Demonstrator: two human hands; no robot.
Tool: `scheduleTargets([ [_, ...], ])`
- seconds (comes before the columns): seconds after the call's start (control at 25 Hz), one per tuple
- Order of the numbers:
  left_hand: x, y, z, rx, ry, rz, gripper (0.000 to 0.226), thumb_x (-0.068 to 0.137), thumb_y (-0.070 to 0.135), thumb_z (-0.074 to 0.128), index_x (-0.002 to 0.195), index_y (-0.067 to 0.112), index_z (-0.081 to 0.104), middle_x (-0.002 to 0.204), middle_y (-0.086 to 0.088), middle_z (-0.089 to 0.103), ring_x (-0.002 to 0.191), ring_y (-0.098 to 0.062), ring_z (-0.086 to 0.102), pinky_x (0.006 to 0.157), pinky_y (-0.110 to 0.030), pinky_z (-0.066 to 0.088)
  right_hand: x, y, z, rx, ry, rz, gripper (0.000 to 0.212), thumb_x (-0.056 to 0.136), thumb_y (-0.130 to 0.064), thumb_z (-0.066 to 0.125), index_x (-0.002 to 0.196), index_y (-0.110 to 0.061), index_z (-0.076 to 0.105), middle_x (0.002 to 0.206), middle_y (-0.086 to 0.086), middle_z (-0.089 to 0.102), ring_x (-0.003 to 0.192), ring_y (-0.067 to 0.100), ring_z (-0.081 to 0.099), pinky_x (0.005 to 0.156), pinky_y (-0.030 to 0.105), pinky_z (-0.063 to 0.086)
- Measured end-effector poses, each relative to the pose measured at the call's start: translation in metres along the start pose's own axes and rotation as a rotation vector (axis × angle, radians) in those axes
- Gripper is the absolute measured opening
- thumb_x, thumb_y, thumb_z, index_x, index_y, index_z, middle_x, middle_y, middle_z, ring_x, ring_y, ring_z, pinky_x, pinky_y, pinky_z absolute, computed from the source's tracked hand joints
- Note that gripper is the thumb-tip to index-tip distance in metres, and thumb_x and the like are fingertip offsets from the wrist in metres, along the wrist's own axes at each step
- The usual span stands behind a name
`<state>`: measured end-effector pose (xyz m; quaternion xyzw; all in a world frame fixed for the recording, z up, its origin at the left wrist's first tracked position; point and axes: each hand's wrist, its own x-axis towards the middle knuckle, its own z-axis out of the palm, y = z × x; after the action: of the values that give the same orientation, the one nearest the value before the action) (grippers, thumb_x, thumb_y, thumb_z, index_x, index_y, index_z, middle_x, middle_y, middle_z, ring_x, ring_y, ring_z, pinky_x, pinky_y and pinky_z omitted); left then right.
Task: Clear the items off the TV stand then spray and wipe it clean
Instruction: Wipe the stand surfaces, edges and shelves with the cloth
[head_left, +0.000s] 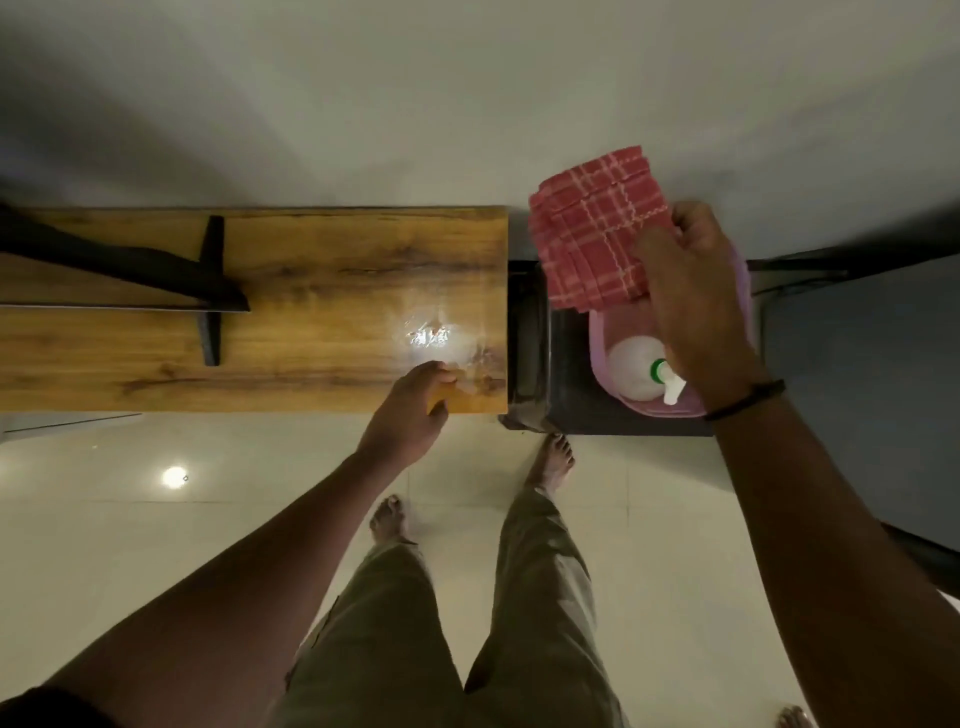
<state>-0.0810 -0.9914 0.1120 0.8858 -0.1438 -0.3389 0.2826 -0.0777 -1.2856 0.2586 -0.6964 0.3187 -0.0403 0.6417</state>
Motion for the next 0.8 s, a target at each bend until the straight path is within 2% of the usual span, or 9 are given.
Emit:
scheduleTargets([
  [0.08,-0.007,-0.054,-0.019,0.109,0.017,-0.005,0.043,0.098,0.013,0.064,0.14,0.015,0.058,0.153,-0.004,0.048,0.14,-0.027,0.045,0.115,-0.041,0.041,-0.016,0.025,0.046,0.06,-0.044,0.125,0.026,0.105,-0.027,0.053,0.128,-0.014,0.054,0.101,-0.005,0.077,0.088,0.01,0.076,0.073,0.028,0.062],
  [0.12,-0.005,-0.08,-0.025,0.174,0.038,0.014,0.044,0.097,0.015,0.066,0.14,0.015,0.058,0.154,-0.005,0.047,0.141,-0.029,0.044,0.115,-0.044,0.041,-0.021,0.041,0.066,-0.021,-0.009,0.11,0.03,0.104,-0.026,0.052,0.132,-0.015,0.055,0.107,-0.002,0.075,0.092,0.013,0.075,0.076,0.033,0.062],
  [0.28,0.011,-0.171,-0.041,0.382,0.162,0.048,0.046,0.095,0.028,0.065,0.139,0.017,0.056,0.159,-0.009,0.039,0.148,-0.035,0.032,0.12,-0.055,0.029,-0.05,0.137,0.143,-0.535,0.119,-0.189,0.042,0.104,-0.021,0.05,0.145,-0.02,0.05,0.13,0.002,0.067,0.107,0.016,0.067,0.087,0.036,0.058],
  [0.36,0.025,-0.204,-0.042,0.427,0.23,0.029,0.049,0.098,0.038,0.058,0.142,0.019,0.051,0.162,-0.009,0.034,0.151,-0.038,0.026,0.121,-0.062,0.02,-0.066,0.194,0.176,-0.723,-0.038,-0.141,0.046,0.103,-0.015,0.048,0.149,-0.02,0.049,0.148,0.004,0.055,0.13,0.024,0.055,0.101,0.046,0.053],
  [0.44,0.049,-0.233,-0.043,0.441,0.306,0.002,0.053,0.1,0.045,0.051,0.146,0.02,0.045,0.164,-0.009,0.03,0.152,-0.038,0.022,0.121,-0.063,0.013,-0.074,0.241,0.201,-0.959,-0.151,-0.036,0.048,0.103,-0.024,0.051,0.152,-0.019,0.047,0.161,0.004,0.042,0.147,0.03,0.038,0.113,0.056,0.042],
  [0.52,0.069,-0.25,-0.046,0.406,0.391,-0.034,0.057,0.101,0.052,0.044,0.149,0.02,0.042,0.163,-0.007,0.032,0.151,-0.036,0.024,0.12,-0.06,0.014,-0.068,0.268,0.214,-1.036,-0.036,-0.086,0.057,0.104,-0.039,0.052,0.155,-0.017,0.042,0.165,0.007,0.035,0.154,0.034,0.026,0.124,0.058,0.024],
  [0.6,0.084,-0.259,-0.043,0.346,0.472,-0.062,0.058,0.102,0.057,0.04,0.148,0.022,0.041,0.161,-0.004,0.035,0.149,-0.033,0.028,0.119,-0.055,0.017,-0.053,0.286,0.224,-1.019,0.091,-0.089,0.069,0.105,-0.051,0.04,0.162,-0.016,0.024,0.171,0.009,0.021,0.158,0.035,0.012,0.127,0.058,0.007],
  [0.68,0.09,-0.267,-0.033,0.375,0.548,-0.072,0.058,0.103,0.059,0.035,0.148,0.022,0.04,0.16,-0.002,0.035,0.149,-0.03,0.028,0.119,-0.052,0.018,-0.039,0.305,0.233,-1.059,0.112,-0.027,0.072,0.106,-0.054,0.028,0.165,-0.016,0.012,0.173,0.01,0.01,0.159,0.035,0.003,0.125,0.066,0.005],
  [0.8,0.096,-0.273,-0.026,0.387,0.611,-0.042,0.058,0.103,0.061,0.03,0.148,0.025,0.039,0.16,0.002,0.032,0.149,-0.026,0.027,0.12,-0.05,0.016,-0.035,0.322,0.242,-1.133,0.195,0.002,0.071,0.106,-0.05,0.03,0.165,-0.015,0.013,0.173,0.011,0.011,0.159,0.035,0.006,0.125,0.066,0.008],
])
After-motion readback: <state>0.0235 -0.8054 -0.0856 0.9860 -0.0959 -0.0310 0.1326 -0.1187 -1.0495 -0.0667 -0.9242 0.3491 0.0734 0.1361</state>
